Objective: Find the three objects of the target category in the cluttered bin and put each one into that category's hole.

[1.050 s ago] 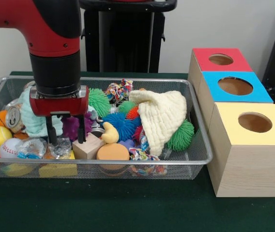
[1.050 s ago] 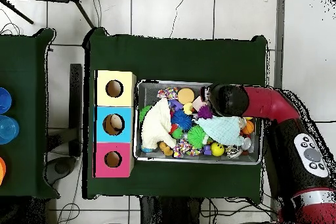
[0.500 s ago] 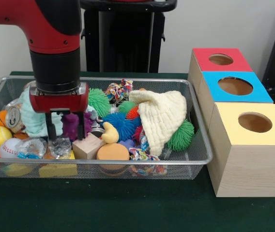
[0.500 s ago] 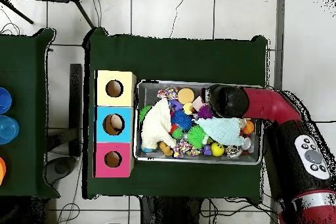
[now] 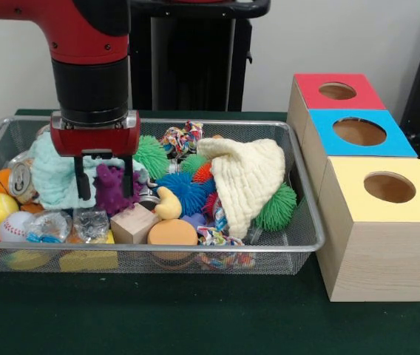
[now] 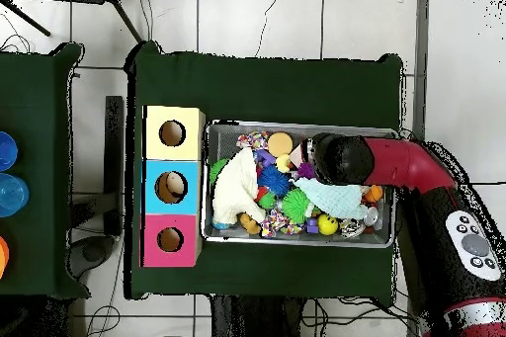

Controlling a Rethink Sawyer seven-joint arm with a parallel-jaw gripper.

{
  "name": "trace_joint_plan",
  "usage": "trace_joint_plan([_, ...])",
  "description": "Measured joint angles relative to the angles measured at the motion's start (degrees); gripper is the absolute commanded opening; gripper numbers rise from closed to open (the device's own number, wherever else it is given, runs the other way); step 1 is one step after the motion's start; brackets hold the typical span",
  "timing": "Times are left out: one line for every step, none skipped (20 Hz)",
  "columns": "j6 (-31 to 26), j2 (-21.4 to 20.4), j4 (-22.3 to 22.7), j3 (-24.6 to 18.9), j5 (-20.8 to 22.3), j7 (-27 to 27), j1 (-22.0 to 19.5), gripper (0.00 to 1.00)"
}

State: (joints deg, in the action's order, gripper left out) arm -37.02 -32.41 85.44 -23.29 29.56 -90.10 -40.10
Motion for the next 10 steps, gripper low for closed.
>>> trace_joint_plan([0.0, -0.25, 0.31, 0.02, 0.01, 0.0, 0.0, 1.0])
trace_joint_plan([0.0, -0.66, 0.76, 0.02, 0.02, 0.0, 0.0, 1.0])
trace_joint_plan([0.0, -0.84, 0.96, 0.02, 0.03, 0.0, 0.0, 1.0])
trace_joint_plan([0.0, -1.01, 1.18, 0.02, 0.06, 0.0, 0.0, 1.0])
trace_joint_plan([0.0, -1.11, 1.32, 0.02, 0.06, 0.0, 0.0, 1.0])
trace_joint_plan([0.0, -1.16, 1.48, 0.02, 0.08, 0.0, -0.01, 1.0])
trace_joint_plan([0.0, -1.14, 1.53, 0.02, 0.12, 0.0, -0.01, 1.0])
trace_joint_plan([0.0, -1.06, 1.58, 0.02, 0.14, 0.0, -0.05, 1.0])
trace_joint_plan([0.0, -0.96, 1.56, 0.02, 0.14, 0.0, -0.08, 1.0])
trace_joint_plan([0.0, -0.85, 1.57, 0.02, 0.14, 0.0, -0.13, 1.0])
